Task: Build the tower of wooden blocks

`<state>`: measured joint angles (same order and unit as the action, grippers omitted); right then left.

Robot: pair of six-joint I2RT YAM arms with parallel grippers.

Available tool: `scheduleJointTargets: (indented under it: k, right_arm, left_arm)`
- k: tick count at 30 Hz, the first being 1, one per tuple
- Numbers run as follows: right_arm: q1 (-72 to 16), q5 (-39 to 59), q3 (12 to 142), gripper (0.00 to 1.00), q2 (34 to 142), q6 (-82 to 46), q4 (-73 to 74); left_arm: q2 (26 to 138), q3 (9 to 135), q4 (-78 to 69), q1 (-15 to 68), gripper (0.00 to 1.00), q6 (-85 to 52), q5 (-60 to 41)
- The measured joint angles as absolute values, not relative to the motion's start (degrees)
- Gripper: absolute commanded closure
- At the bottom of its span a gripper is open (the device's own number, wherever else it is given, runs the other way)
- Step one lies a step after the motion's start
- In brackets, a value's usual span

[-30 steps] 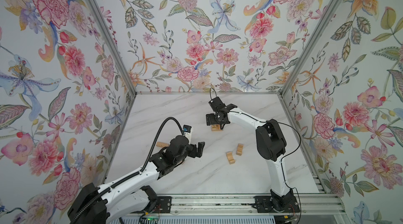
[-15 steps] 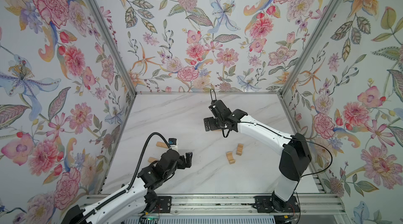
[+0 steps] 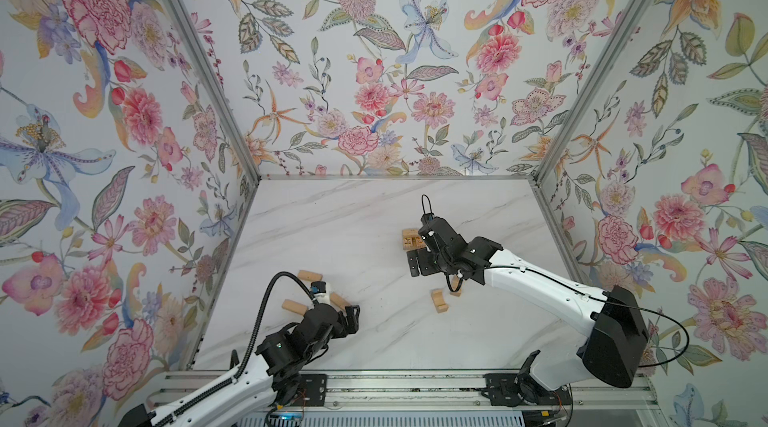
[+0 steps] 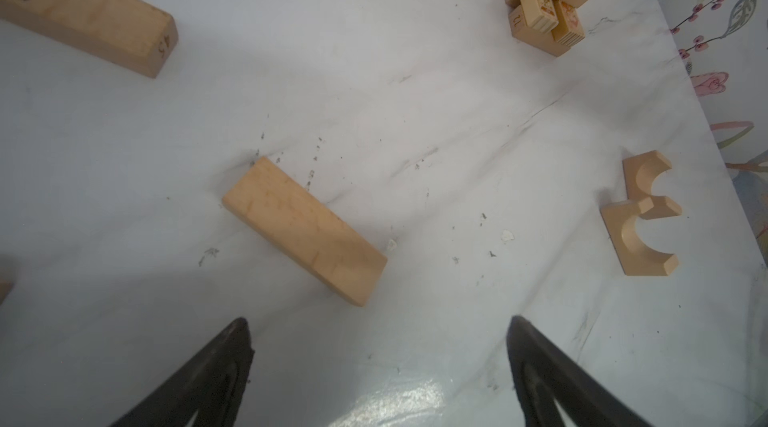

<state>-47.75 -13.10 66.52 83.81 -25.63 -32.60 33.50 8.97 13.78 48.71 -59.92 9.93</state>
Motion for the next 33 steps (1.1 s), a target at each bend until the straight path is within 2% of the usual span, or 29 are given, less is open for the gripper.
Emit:
scheduleJointTargets:
  k: [18,33]
  right_arm:
    - [-40.6,-9.2,56.6,0.01,79.0,-25.3,-26.8]
    - [-34.9,-5.7,53.0,0.01,75.6,-24.2,-24.4]
  left_arm:
    - [54.8,14.4,3.8,48.8,0.01,-59.0,12.2]
    - [71.9,22.0,-6.7,48.8,0.01,-57.4,6.4]
